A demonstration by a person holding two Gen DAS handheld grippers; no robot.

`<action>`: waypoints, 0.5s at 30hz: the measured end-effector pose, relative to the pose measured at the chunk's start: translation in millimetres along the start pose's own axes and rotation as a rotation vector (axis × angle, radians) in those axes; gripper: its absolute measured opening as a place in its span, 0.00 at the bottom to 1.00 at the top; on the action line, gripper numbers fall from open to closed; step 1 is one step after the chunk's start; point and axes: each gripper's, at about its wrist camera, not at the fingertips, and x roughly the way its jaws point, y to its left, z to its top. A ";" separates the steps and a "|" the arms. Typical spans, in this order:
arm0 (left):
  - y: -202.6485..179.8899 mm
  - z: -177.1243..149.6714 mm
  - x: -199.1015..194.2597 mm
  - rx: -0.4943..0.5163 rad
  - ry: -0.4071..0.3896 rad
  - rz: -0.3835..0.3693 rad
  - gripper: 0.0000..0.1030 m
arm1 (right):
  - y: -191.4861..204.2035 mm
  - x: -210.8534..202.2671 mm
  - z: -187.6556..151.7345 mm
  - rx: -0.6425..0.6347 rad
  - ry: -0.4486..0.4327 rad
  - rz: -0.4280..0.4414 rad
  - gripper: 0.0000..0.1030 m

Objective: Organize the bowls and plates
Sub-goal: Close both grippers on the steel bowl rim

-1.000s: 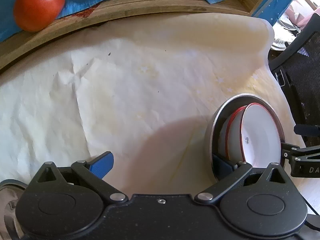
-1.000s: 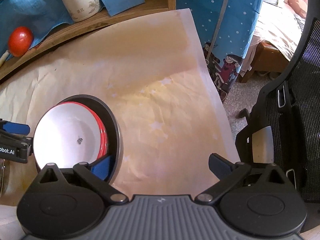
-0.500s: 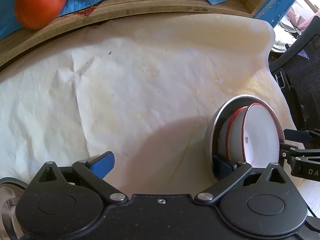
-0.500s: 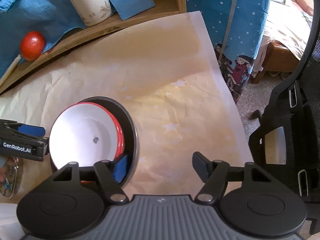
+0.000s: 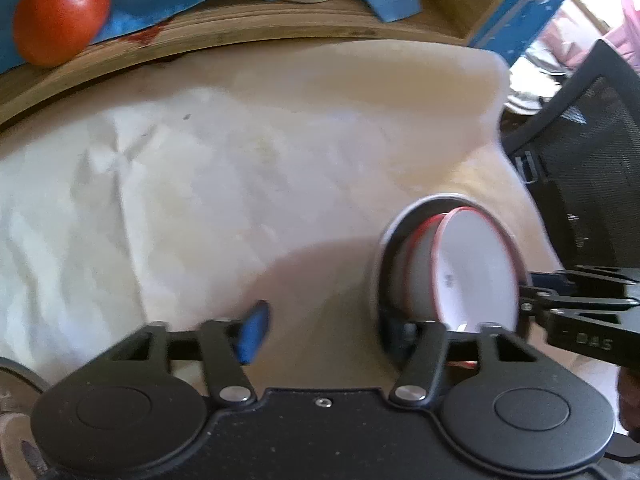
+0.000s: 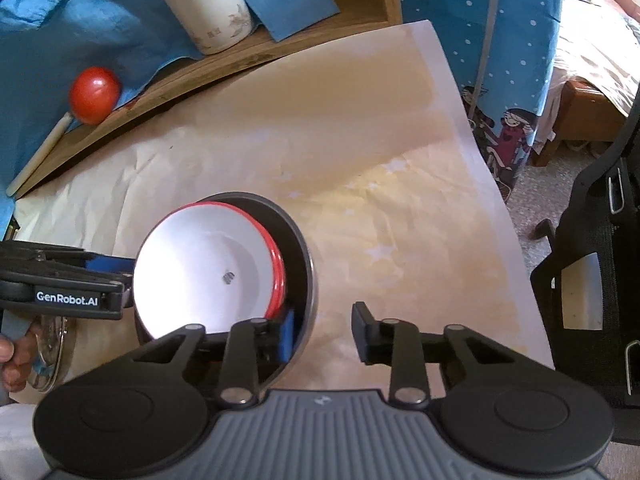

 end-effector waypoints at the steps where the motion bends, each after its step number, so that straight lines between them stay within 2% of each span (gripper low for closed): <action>1: -2.3 -0.6 -1.1 0.003 -0.003 -0.013 0.42 | 0.2 -0.1 0.2 0.000 0.000 0.002 0.30; 10: -6.9 -1.7 -2.9 0.010 -0.027 -0.041 0.25 | -2.4 -0.7 -2.0 0.023 0.005 0.020 0.29; 15: -4.6 -2.1 -3.0 -0.019 -0.032 -0.047 0.25 | -4.6 -1.3 -3.2 0.037 -0.001 0.059 0.18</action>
